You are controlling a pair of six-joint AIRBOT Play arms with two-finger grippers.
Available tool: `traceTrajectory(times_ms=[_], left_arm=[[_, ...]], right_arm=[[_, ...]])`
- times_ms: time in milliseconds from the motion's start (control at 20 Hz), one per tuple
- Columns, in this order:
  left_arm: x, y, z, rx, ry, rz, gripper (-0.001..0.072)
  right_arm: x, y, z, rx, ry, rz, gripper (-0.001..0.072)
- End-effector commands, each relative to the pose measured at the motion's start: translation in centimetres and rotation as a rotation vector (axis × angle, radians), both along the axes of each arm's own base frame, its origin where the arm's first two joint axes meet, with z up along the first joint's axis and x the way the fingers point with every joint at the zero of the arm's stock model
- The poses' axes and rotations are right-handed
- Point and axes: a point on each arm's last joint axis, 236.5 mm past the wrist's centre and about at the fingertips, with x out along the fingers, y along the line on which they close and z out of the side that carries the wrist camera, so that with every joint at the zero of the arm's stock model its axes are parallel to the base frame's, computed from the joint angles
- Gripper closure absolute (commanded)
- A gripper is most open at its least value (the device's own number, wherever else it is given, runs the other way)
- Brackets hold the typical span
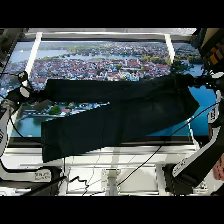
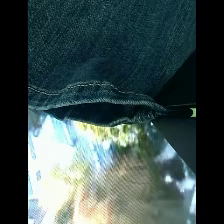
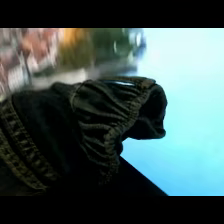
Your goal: Fold the clothes and pants, and hang the long-sleeved shirts on hangers.
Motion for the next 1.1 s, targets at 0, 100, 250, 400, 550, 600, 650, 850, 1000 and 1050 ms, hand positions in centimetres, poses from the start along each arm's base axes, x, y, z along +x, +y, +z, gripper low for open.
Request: traceTrajectory(times_ms=[0, 100, 250, 400, 550, 600, 650, 850, 1000, 1050], left_arm=[[1.4, 0.4, 1.3, 0.016, -0.065, 0.012, 0.0686], [3.6, 1.0, 3.7, -0.004, -0.164, 0.081, 0.0687], [6.8, 2.2, 8.2, -0.028, -0.328, 0.165, 0.0688], [8.8, 1.8, 9.2, -0.048, -0.365, 0.172, 0.0688], [10.0, -1.1, 6.4, -0.065, -0.32, 0.124, 0.0688], [9.9, -2.4, 5.0, -0.072, -0.285, 0.103, 0.0687], [9.5, -3.8, 3.4, -0.083, -0.233, 0.079, 0.0687], [5.6, -6.0, -0.7, -0.085, 0.001, 0.012, 0.0686], [0.8, -6.5, -3.0, -0.12, 0.226, 0.003, 0.0687], [-1.9, -6.5, -3.9, -0.114, 0.346, -0.012, 0.0687]], right_arm=[[3.3, -1.8, 4.2, -0.082, -0.164, -0.095, 0.064], [4.5, -3.9, 8.3, -0.153, -0.277, -0.166, 0.064], [4.7, -7.1, 12.6, -0.202, -0.377, -0.282, 0.064], [2.6, -8.9, 10.0, -0.157, -0.268, -0.339, 0.064], [0.9, -9.8, 7.5, -0.166, -0.173, -0.338, 0.0639], [0.9, -9.9, 7.4, -0.166, -0.172, -0.338, 0.0639], [0.9, -9.9, 7.4, -0.168, -0.173, -0.339, 0.0639], [0.7, -10.2, 7.2, -0.192, -0.162, -0.333, 0.0639], [0.4, -10.3, 7.0, -0.212, -0.146, -0.323, 0.0639], [0.3, -10.4, 6.9, -0.216, -0.144, -0.322, 0.0639]])
